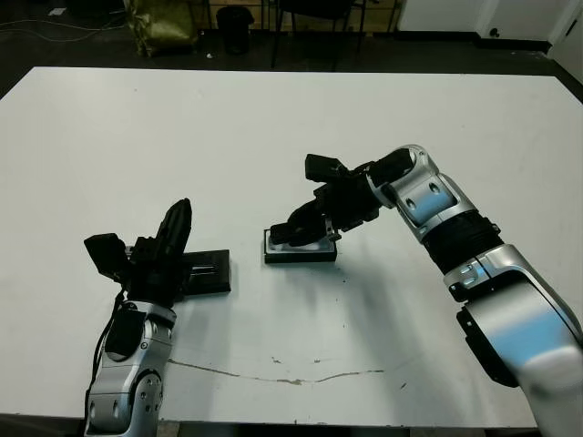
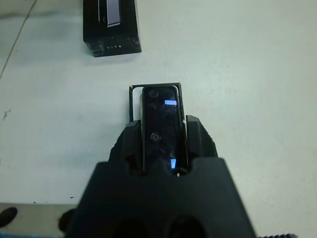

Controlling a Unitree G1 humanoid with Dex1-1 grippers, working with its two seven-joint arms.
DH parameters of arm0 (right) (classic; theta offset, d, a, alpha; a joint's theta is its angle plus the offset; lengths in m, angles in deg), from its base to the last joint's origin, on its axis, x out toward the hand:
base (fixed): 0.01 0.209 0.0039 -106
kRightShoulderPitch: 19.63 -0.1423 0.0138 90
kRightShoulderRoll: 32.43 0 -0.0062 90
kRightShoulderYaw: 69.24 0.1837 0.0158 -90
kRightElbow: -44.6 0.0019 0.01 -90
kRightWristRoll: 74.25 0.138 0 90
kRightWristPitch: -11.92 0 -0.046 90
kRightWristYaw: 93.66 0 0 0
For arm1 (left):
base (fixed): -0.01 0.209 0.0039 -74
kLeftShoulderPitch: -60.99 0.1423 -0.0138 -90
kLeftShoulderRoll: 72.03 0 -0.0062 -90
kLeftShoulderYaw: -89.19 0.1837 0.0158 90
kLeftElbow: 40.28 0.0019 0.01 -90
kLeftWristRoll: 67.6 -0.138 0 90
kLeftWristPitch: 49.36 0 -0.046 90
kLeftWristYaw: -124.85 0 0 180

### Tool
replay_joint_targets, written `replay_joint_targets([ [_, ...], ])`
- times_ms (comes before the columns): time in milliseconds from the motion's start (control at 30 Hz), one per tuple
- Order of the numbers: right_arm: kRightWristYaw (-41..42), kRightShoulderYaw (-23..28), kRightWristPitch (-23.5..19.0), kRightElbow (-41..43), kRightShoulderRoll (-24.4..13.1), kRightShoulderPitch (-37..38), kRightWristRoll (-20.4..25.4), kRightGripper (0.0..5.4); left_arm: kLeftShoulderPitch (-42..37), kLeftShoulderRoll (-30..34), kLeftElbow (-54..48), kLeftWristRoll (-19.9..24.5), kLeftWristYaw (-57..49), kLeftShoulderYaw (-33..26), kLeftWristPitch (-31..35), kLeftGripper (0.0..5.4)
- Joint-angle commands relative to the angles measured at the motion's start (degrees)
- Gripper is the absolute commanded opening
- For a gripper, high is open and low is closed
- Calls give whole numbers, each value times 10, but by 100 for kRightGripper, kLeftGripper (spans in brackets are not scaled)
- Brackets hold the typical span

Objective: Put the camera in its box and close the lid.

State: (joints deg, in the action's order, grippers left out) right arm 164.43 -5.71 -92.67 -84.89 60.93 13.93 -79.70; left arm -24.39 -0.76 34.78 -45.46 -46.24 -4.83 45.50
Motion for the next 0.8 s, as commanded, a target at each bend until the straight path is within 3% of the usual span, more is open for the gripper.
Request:
replay_joint_targets([
  [33, -2, -2, 9, -16, 2, 2, -5, 80, 8, 1, 6, -1, -3, -1, 6, 0],
  [800, 2, -18, 51, -22, 13, 10, -16, 80, 12, 2, -3, -3, -8, 2, 15, 0],
])
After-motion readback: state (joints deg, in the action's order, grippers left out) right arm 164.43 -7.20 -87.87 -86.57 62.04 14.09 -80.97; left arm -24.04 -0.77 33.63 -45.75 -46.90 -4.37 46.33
